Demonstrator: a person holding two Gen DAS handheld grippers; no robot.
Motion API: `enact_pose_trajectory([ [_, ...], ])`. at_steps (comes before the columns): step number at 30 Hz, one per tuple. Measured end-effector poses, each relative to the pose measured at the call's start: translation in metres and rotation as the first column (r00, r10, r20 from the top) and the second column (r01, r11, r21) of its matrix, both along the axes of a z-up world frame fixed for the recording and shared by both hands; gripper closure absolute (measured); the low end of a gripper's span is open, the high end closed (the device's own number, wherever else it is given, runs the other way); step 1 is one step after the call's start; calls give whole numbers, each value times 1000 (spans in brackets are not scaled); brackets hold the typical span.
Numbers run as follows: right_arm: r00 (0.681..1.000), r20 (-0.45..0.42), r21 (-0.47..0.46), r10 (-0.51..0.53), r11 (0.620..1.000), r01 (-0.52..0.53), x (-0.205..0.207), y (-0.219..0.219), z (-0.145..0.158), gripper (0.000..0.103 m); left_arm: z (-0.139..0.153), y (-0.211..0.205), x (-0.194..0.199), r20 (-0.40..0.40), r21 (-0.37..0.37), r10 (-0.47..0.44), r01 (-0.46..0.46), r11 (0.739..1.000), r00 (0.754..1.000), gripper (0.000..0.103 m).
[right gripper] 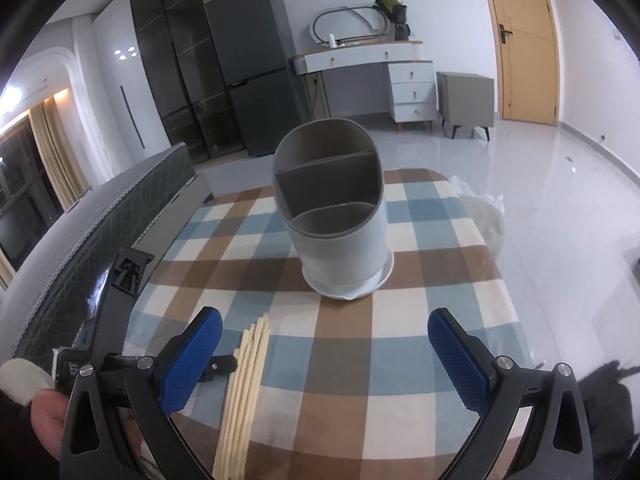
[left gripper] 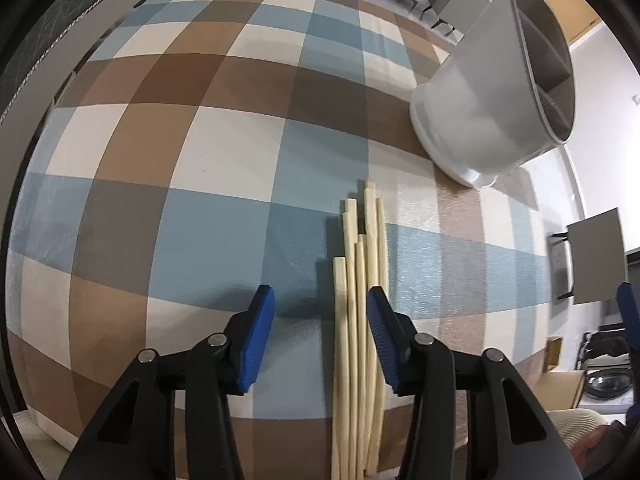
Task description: Organize utensils
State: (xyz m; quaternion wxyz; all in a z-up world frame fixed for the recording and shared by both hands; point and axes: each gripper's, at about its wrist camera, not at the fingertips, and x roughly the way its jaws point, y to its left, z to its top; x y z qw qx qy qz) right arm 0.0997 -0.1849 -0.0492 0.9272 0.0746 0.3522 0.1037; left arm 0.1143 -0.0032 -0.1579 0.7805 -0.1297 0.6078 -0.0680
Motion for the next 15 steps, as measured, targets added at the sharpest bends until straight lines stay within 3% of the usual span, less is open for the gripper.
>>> enact_pose_trajectory([
  [2, 1000, -15, 22, -1, 1000, 1, 2, -2, -1, 0, 0, 1, -1, 7, -2, 11, -11, 1000, 1000, 70],
  [6, 1000, -25, 36, 7, 999, -6, 2, -1, -1, 0, -2, 3, -2, 2, -26, 19, -19, 999, 1000, 97],
  [15, 999, -47, 45, -2, 999, 4, 4, -3, -4, 0, -1, 4, 6, 34, 41, 19, -20, 999, 999, 103],
])
